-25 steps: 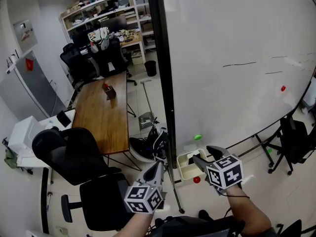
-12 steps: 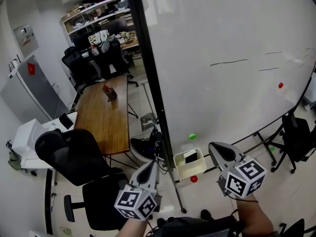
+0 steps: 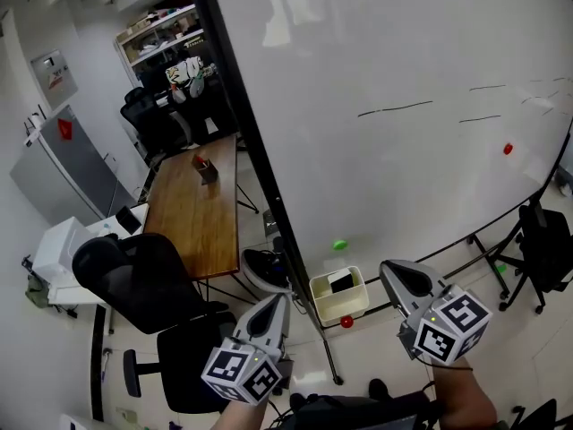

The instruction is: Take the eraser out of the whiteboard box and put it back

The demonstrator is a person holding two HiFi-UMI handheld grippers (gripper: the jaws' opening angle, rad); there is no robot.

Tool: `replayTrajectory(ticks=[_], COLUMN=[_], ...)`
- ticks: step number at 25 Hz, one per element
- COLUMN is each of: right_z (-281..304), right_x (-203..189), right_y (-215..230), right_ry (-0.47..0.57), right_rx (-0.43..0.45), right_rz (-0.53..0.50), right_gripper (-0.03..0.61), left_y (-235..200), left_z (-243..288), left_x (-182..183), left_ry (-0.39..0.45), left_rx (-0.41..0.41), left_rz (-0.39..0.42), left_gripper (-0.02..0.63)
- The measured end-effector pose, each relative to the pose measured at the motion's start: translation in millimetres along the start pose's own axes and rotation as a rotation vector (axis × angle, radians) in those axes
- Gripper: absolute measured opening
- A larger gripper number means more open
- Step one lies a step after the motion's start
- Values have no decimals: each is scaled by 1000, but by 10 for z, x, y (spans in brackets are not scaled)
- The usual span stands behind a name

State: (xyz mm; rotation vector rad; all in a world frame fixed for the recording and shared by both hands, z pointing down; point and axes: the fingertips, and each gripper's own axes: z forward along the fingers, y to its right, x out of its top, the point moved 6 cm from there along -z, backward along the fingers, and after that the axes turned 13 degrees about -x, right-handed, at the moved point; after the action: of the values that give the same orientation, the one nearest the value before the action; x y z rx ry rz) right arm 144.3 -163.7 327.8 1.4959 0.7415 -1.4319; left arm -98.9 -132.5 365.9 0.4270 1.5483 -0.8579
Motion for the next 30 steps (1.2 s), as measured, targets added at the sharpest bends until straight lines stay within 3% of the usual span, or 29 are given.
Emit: replayTrajectory(ticks=[5,9,15,19,24,30], right_z=[-139,-202,-172,-208,-567,-1134], right_x=[-11,15,-90,-41,139,-140], right_y=[281,529,663,596,32,-1037], right_ry=[-18,-21,-44,-42,27,19], right_rx=[33,114,268,313,287,214], right_rz=[20,76,9,-12,23,51], right_gripper=[21,21,21,21,21,21], left_y=[335,624,887,1066,1193,1162], left_z=[112,233,183,-60,-807,-2018], left_x=[-24,-87,-394,-377,-240,-397], left_ry=[-12,-20,-19,0,55,69], left_rx=[32,94,248,287,266,208], left_rz=[14,11,-31,-12,8,-14], left_gripper=[26,26,26,26,26,26])
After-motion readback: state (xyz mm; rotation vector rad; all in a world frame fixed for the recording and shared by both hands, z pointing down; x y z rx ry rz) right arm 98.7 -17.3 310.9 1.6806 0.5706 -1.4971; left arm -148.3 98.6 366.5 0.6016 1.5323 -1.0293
